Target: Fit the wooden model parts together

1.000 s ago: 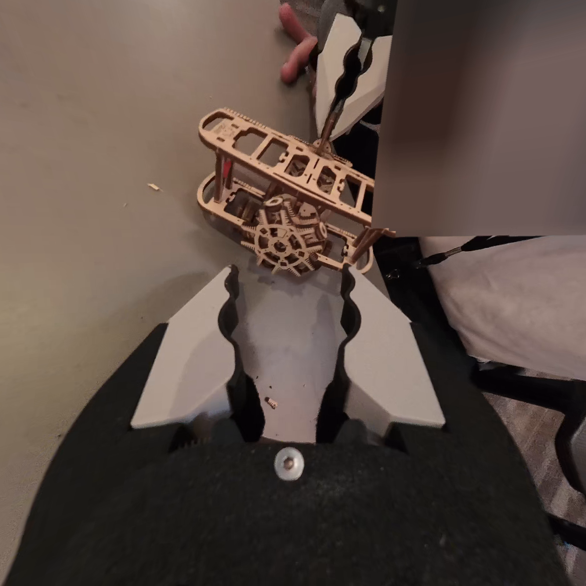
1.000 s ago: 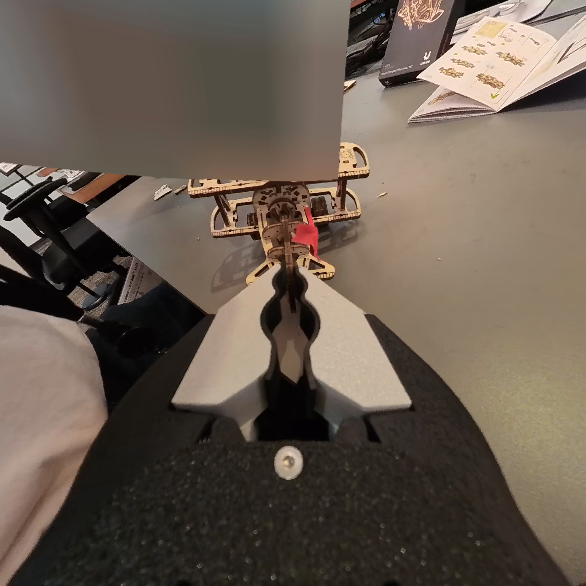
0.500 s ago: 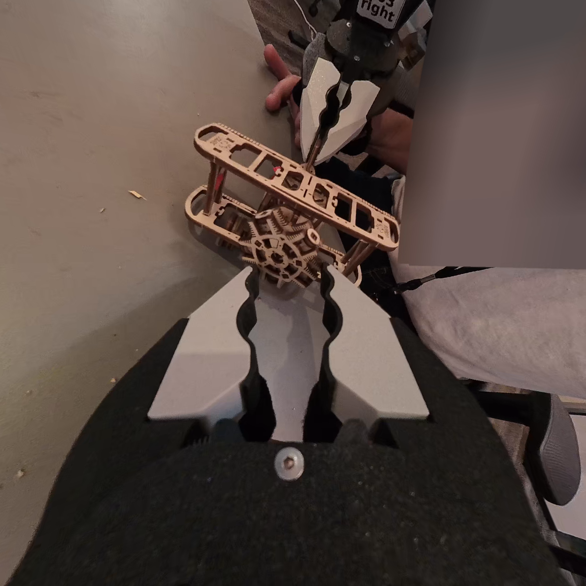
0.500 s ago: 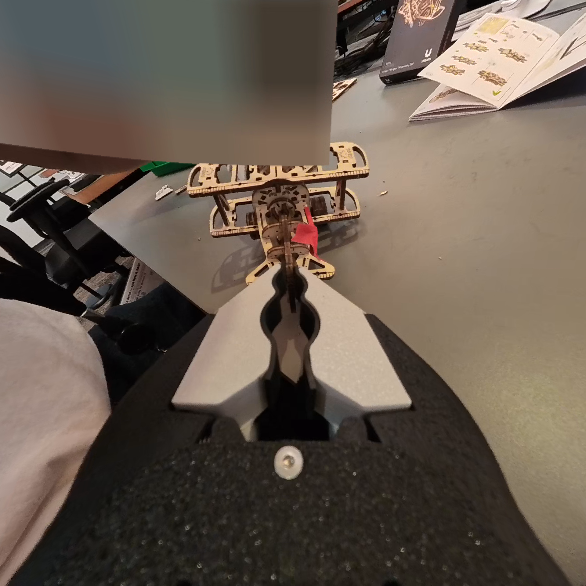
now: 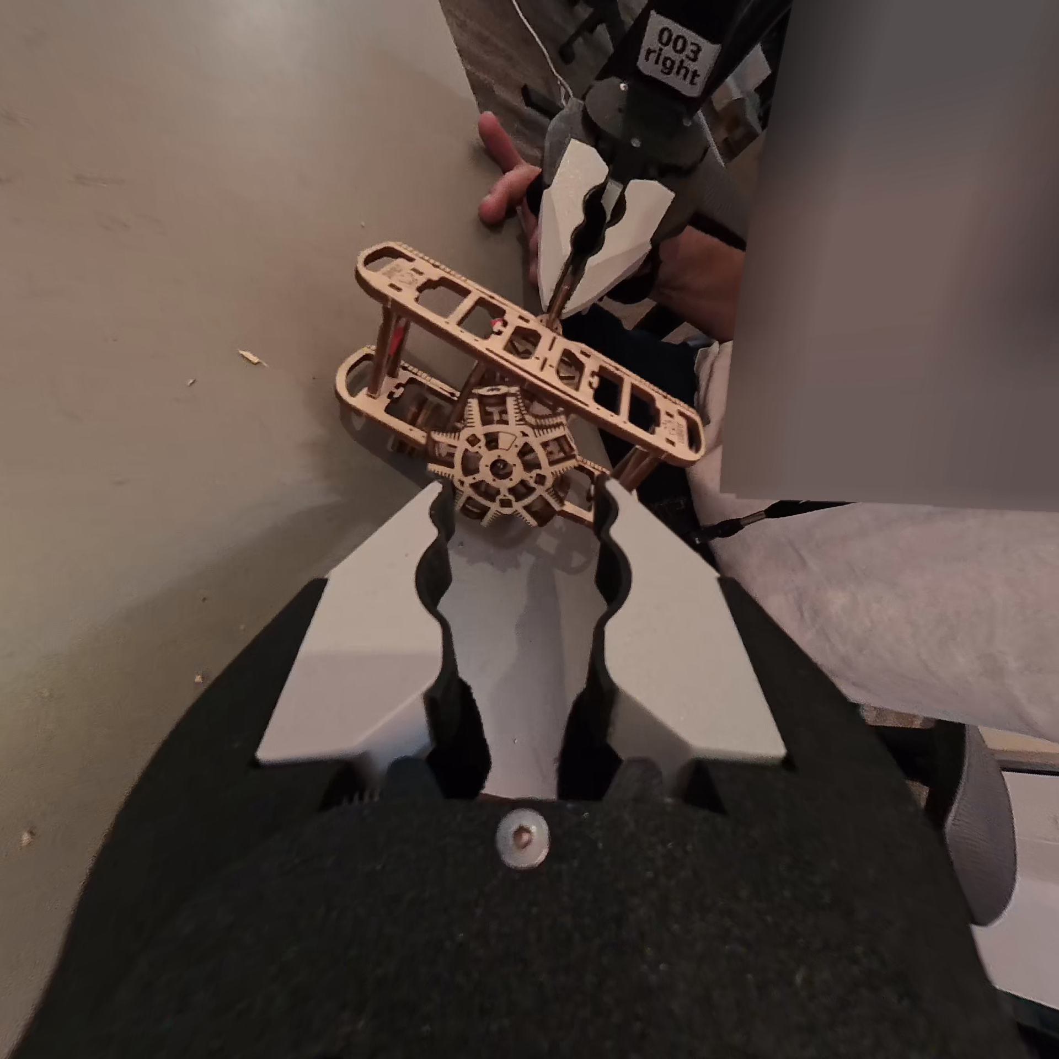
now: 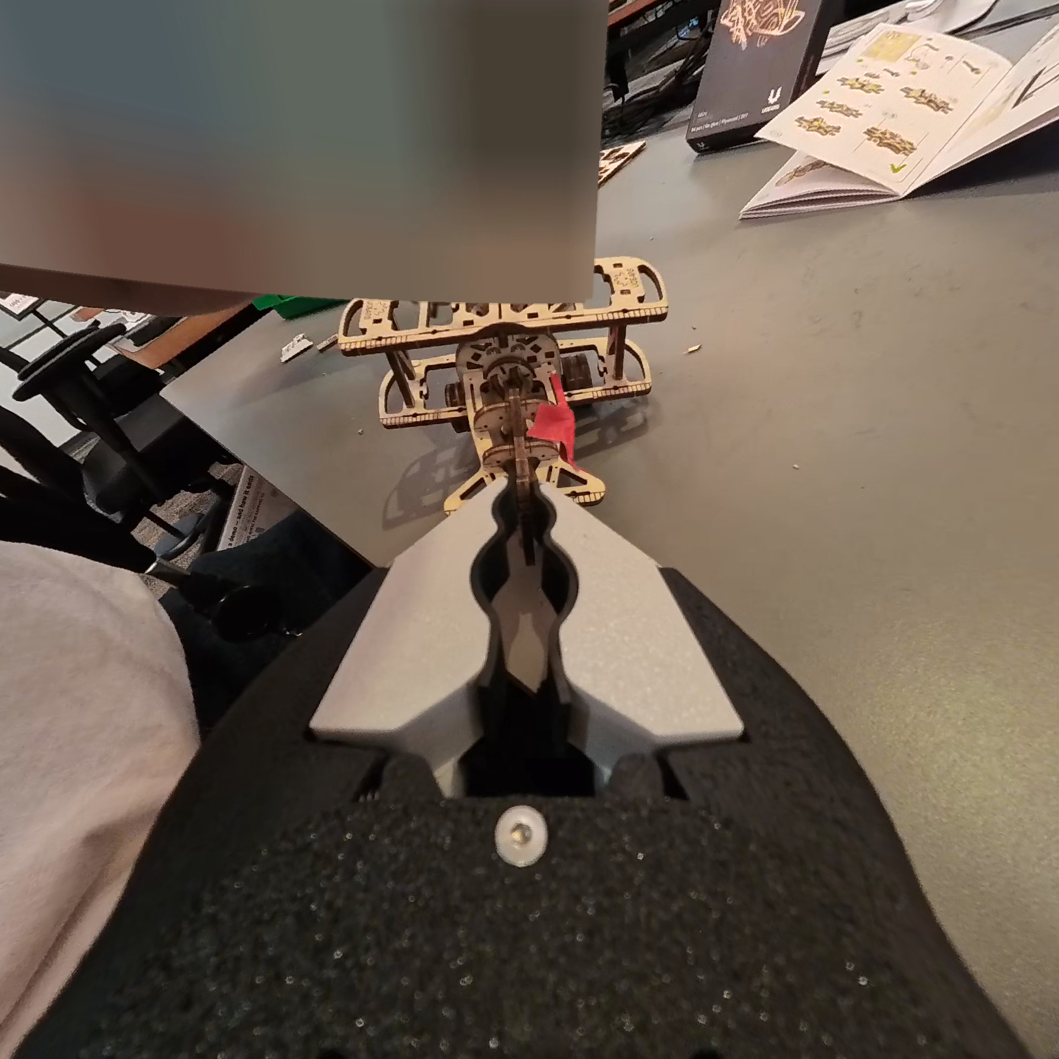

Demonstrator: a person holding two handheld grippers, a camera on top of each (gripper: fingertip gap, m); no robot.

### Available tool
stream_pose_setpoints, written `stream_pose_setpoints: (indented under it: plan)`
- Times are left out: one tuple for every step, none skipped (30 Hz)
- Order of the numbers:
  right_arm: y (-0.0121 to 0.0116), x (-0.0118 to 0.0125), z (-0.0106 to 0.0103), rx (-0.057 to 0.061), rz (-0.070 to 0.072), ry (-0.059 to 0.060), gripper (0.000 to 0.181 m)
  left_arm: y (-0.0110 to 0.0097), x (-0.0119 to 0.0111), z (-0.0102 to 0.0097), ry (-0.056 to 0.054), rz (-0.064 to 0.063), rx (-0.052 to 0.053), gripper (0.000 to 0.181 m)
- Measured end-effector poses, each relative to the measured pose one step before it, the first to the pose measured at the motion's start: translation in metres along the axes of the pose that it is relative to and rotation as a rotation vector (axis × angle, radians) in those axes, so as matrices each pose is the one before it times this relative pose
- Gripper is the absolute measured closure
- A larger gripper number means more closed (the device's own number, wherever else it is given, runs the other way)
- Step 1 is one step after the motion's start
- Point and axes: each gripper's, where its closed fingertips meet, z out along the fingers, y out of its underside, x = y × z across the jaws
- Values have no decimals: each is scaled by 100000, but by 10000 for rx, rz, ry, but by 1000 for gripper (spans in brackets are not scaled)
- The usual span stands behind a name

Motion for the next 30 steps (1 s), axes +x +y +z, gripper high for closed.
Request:
stream_pose_setpoints:
  plan:
    - [2,2,-1,-2,0,2,179,13,-160,79,-32,-22,10,140]
    - [-2,-1,1,1,-1,-1,179,-1,-149,69,11,-66,17,144]
    - [1,-9,-1,-1,4,-5,179,30,-158,36,17,-62,10,146]
    - [0,5,4,-3,2,-1,179,13,-173,2,30,-66,34,146]
    - [10,-1,-1,3,-7,-2,179,12,12,-41,167,-72,51,146]
    - [-6,4,6,1,0,-2,179,19,38,-26,201,-112,56,146]
    - [-4,1,5,0,5,-2,179,14,42,25,177,-74,53,146]
    - [-6,-3,-13,4,3,-9,179,68,17,70,82,105,4,146]
    - [-11,-16,-19,7,15,-17,179,134,0,48,-18,296,-70,146]
    - [-4,5,14,0,-8,-1,179,82,-29,5,-77,282,-83,146]
    - [0,-10,3,1,-23,3,179,40,-22,-17,-56,161,-103,146]
    - [-7,9,7,2,1,2,179,24,-23,-14,-39,157,-104,146]
    - [9,8,1,-7,20,-1,179,21,-55,-4,-56,216,-63,146]
    - [-4,7,1,-4,12,-3,179,22,-46,15,-39,216,-32,146]
    - [-1,-9,9,1,2,-1,179,41,-45,7,-5,156,-19,146]
    - [1,9,3,-4,1,2,179,31,-42,-3,18,65,-18,146]
    - [-2,16,6,1,12,0,179,1,-19,10,24,103,7,146]
    - [-2,-7,1,1,1,-4,179,32,-65,2,-71,292,18,146]
    - [4,10,16,1,-4,2,179,31,-80,-2,-127,386,15,146]
    - [-6,2,3,5,3,3,179,-24,-47,6,-124,332,29,146]
    - [1,16,5,-1,10,-1,179,-17,-40,16,-108,234,-6,146]
    - [5,-8,8,-1,3,-12,179,28,-3,22,-21,-24,-64,146]
    - [-3,11,5,-1,-4,1,179,-43,128,-17,167,-402,-61,146]
    - [5,9,16,0,6,6,179,-99,120,-50,279,-707,-56,146]
    - [-3,10,16,-4,-1,1,179,-90,62,-42,269,-708,-22,146]
    - [2,18,16,-5,13,2,179,-69,67,-5,218,-536,65,146]
    - [-5,10,-10,0,21,4,179,-74,56,24,152,-389,97,146]
    - [-17,30,-13,8,4,5,179,-41,4,22,88,-377,80,146]
    - [-5,29,-4,-7,26,10,179,-70,35,16,103,-470,80,146]
    - [1,21,14,-11,40,3,179,-94,29,-16,91,-467,88,146]
